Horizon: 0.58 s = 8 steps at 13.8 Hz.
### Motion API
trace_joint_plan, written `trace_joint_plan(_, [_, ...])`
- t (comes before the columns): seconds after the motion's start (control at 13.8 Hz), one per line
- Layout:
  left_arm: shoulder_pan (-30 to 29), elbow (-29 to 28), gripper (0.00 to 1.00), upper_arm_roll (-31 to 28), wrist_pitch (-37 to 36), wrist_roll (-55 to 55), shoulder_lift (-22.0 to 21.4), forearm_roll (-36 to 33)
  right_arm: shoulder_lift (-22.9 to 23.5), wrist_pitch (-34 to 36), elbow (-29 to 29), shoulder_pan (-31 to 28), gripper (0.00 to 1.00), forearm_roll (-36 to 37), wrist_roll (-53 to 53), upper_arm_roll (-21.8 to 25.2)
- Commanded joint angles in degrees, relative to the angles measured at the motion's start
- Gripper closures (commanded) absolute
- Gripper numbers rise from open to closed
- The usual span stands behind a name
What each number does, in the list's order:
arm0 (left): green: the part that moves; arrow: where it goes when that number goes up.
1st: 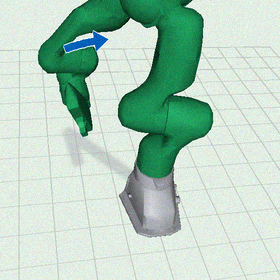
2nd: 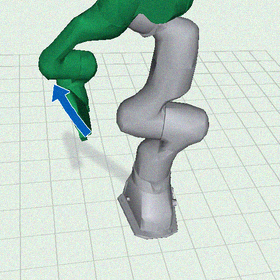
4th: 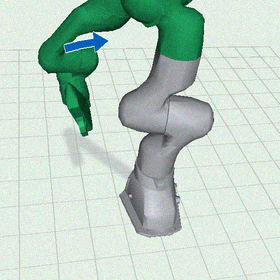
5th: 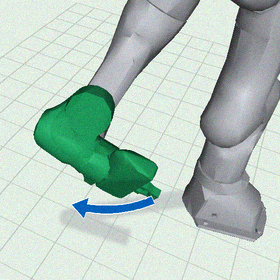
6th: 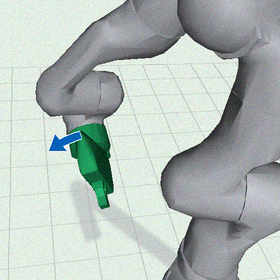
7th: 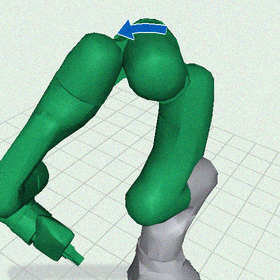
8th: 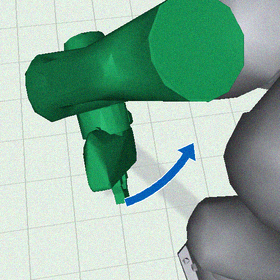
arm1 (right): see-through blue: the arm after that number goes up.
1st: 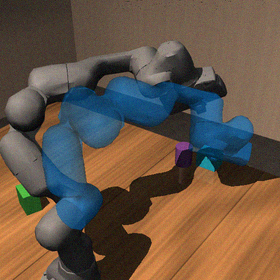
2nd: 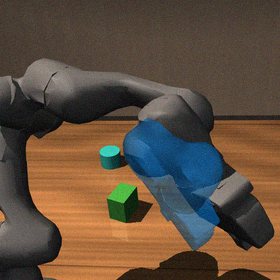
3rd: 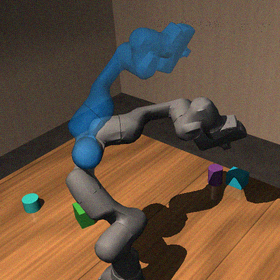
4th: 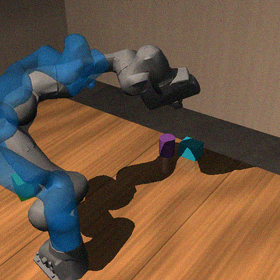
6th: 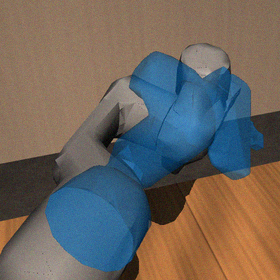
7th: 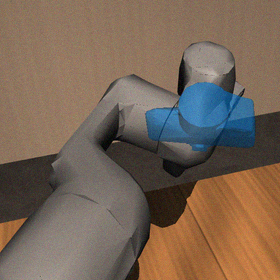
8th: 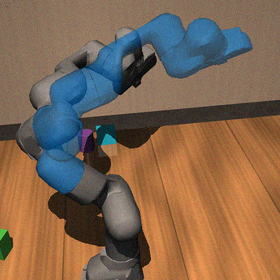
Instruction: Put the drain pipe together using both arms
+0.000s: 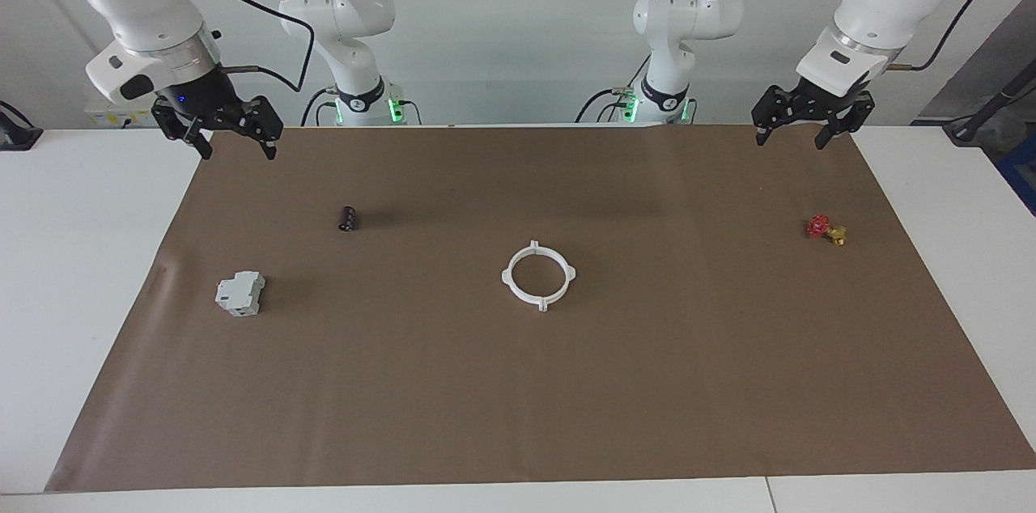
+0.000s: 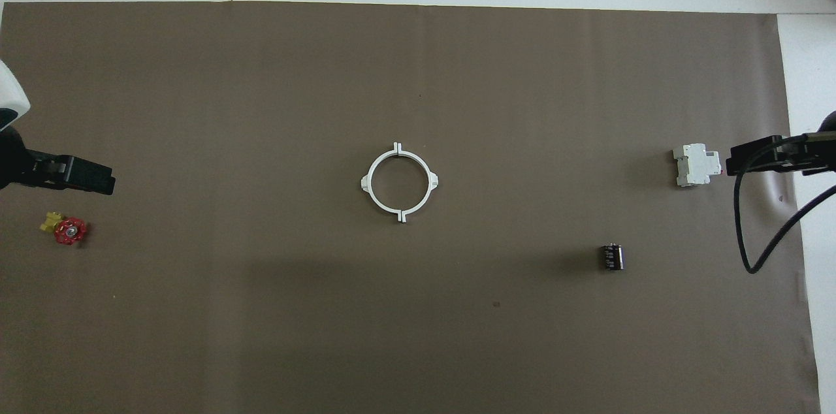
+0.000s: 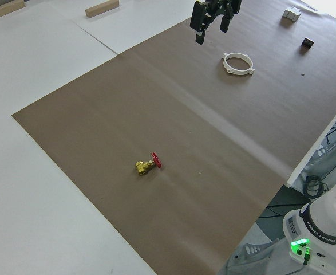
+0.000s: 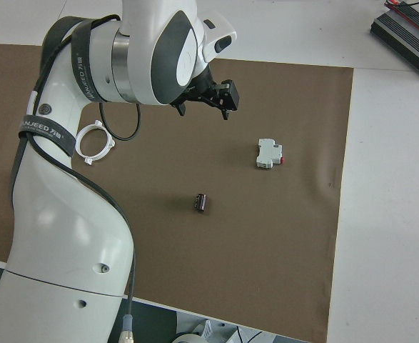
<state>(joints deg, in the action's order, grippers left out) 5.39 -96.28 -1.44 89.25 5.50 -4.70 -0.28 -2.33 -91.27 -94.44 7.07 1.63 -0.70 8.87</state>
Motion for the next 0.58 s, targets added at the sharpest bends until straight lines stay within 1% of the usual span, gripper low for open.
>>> trace_joint_plan(0.0, [-1.3,1.4,0.00,0.6,-2.0,-0.1,-0.2,0.4,-0.3,0.7,0.2,-0.7,0.00,0.8,-0.2,-0.4])
trace_joint_plan(0.51, [-1.6,1.6,0.00,0.5,-1.3,-0.1,-0.6,0.2,-0.3,0.7,0.2,-0.7,0.00,0.8,-0.2,-0.4])
